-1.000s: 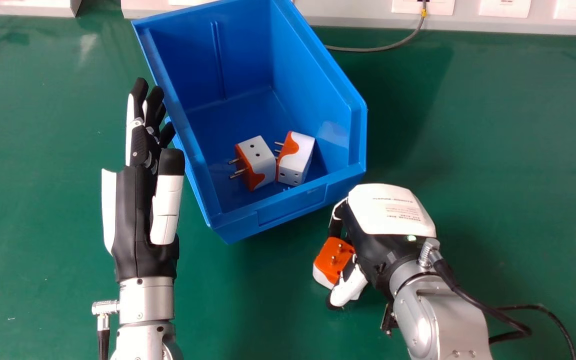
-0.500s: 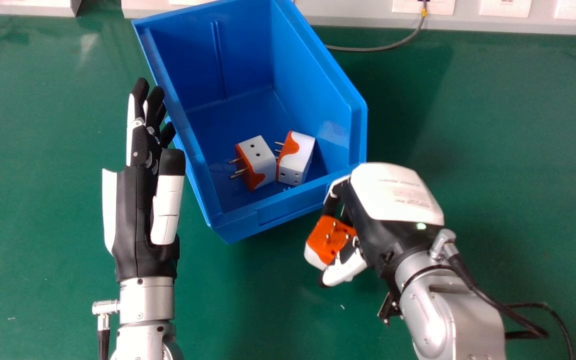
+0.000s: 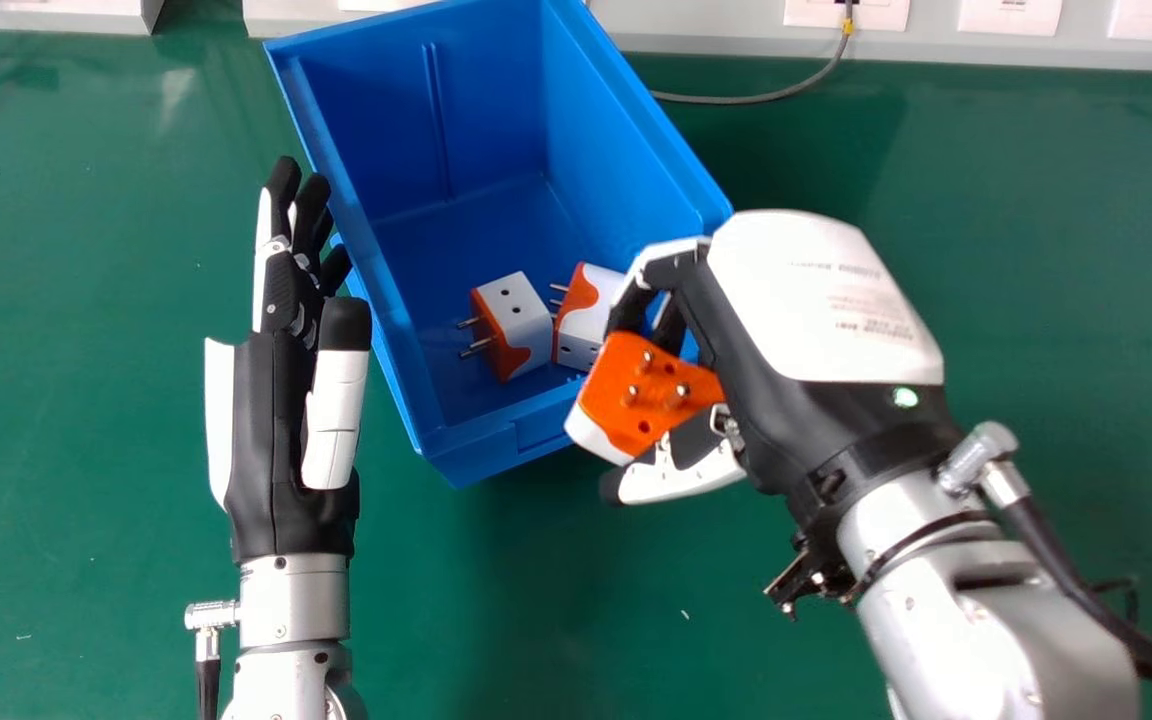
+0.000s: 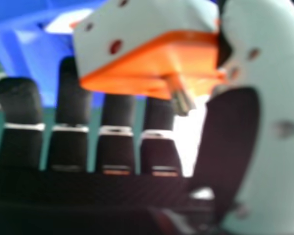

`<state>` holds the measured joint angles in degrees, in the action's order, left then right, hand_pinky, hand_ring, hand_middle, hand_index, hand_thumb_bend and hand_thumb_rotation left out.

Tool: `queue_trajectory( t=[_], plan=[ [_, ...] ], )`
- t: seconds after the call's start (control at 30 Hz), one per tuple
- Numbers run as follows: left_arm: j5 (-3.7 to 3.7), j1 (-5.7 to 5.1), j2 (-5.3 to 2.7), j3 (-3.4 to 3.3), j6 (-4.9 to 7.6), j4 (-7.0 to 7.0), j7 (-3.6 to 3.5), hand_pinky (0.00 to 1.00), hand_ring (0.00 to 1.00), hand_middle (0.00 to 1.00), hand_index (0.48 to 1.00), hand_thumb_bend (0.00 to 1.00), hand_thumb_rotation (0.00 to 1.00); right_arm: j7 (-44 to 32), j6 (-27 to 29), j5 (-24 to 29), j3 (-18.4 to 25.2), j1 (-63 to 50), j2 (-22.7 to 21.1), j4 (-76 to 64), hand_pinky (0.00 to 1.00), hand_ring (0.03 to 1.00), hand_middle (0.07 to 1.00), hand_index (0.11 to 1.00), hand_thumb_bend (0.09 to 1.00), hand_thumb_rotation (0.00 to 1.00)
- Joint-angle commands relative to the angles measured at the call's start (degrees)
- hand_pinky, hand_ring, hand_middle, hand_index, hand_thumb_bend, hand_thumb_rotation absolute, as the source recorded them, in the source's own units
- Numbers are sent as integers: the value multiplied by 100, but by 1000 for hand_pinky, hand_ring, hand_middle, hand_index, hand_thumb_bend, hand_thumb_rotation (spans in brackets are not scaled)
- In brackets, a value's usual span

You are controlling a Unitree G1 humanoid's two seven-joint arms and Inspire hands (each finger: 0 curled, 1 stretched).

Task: Pick all objects and put in blue box

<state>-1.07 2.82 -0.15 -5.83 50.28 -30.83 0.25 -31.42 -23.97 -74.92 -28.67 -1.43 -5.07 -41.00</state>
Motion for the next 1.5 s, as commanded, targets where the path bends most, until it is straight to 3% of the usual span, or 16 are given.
queue_trajectory(
  t=[0.0, 0.27, 0.4, 0.47, 0.57, 0.63, 0.7, 0.77, 1.13, 1.3, 1.47],
  plan=[
    [15, 23, -12, 50, 42, 95, -31, 946, 971, 969, 971, 906, 919, -49, 119, -46, 113, 62, 168, -299, 175, 347, 460, 526, 505, 0],
    [-21, 91, -22, 43, 46, 35, -41, 950, 973, 971, 972, 901, 916, -88, 533, -81, 290, 356, 273, -287, 135, 362, 466, 506, 508, 0],
    [-69, 93, -52, 32, 33, 67, -40, 954, 974, 972, 973, 907, 912, -109, 553, 40, 371, 630, 480, -173, 128, 269, 429, 497, 515, 0],
    [-53, 96, -57, 17, 22, 87, -13, 955, 975, 973, 973, 908, 910, -24, 614, 100, 400, 789, 531, -58, 130, 258, 421, 496, 515, 0],
    [146, 101, -36, -24, 49, 88, 140, 962, 980, 976, 974, 910, 908, 257, 797, 271, 464, 1003, 518, 188, 141, 248, 422, 490, 518, 0],
    [349, 105, -21, -50, 33, 111, 315, 967, 984, 977, 975, 909, 912, 508, 807, 215, 463, 1138, 598, 435, 143, 241, 427, 487, 519, 0],
    [496, 112, -14, -67, 5, 130, 469, 974, 987, 977, 976, 908, 920, 614, 737, 179, 457, 1280, 702, 640, 148, 240, 431, 485, 520, 0],
    [590, 112, -20, -82, -35, 164, 608, 979, 990, 979, 977, 908, 927, 645, 683, 220, 469, 1382, 771, 762, 154, 242, 434, 484, 520, 0],
    [639, -42, 7, -90, -244, 457, 858, 996, 998, 987, 981, 903, 948, 710, 732, 360, 604, 1429, 716, 856, 169, 242, 452, 478, 518, 0],
    [705, -43, 17, -96, -255, 452, 971, 998, 999, 987, 981, 903, 951, 727, 775, 469, 706, 1445, 646, 881, 171, 242, 454, 477, 518, 0],
    [677, -33, -15, -95, -243, 470, 1028, 999, 1000, 987, 982, 902, 955, 753, 791, 576, 770, 1468, 569, 904, 172, 242, 456, 477, 518, 0]
  ],
)
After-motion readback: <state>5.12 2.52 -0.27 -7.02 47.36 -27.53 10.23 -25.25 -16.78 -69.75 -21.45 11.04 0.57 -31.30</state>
